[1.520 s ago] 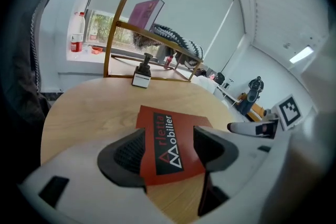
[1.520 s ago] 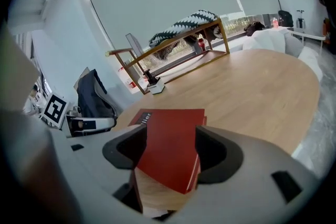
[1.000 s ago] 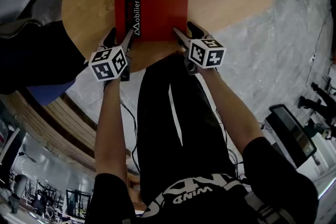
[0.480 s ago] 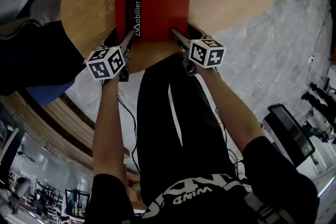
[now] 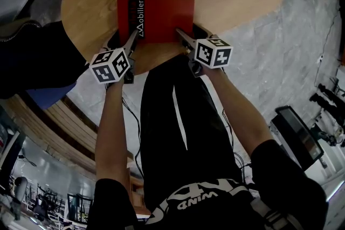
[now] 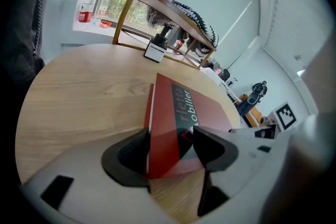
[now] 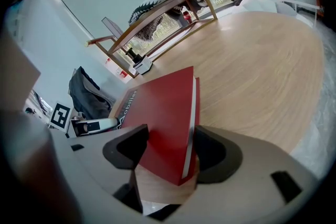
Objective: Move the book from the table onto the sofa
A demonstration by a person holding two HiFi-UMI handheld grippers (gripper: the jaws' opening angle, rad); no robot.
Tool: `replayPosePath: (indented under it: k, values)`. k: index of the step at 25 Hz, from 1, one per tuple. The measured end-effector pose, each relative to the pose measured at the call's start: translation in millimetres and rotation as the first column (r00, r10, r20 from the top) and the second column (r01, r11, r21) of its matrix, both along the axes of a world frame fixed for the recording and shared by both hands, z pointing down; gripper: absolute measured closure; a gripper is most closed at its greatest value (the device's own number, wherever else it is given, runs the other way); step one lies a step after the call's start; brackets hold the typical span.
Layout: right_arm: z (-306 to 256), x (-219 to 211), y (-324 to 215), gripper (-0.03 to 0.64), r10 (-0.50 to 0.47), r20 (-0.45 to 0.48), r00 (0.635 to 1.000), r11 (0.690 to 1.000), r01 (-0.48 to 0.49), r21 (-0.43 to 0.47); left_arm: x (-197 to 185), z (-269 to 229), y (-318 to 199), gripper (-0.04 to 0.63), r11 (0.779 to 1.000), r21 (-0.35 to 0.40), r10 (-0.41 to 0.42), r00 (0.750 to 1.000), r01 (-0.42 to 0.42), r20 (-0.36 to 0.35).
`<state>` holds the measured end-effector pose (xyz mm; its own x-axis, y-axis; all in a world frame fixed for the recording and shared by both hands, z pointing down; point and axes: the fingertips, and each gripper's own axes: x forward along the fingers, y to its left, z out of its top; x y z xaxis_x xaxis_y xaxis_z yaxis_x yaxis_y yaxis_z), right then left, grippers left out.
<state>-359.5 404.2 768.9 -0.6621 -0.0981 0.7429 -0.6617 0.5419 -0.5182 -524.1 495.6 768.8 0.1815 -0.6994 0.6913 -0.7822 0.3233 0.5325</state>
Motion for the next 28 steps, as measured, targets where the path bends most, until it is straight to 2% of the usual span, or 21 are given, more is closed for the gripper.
replayPosePath:
  k: [12,17,22,28]
  values:
    - [-1.0,-2.1,1.7,0.344,0.004,-0.018,1.000,1.000,-0.004,-0.011,1.2,-2.2,0.2,0.327,1.000,-0.010,0.010,0.999,-0.010,0.033]
    - [-9.6,-2.3,-1.1,0.344,0.022,-0.007,1.000,1.000,-0.022,-0.005,0.5,-12.1,-0.7,0.328,1.000,0.011,-0.017,0.999,0.016,0.037]
    - [-34.4,-4.7,-4.3,0.344,0.008,0.007,1.000,1.000,-0.008,0.007,0.5,-38.5,-2.3,0.328,0.999,0.028,-0.029,0.998,0.028,0.056]
    - [-97.9,-7.7,-16.1,0.344,-0.020,0.030,0.999,0.999,0.019,0.050,0.3,-102.9,-8.7,0.328,0.996,0.062,-0.070,0.994,0.066,0.078]
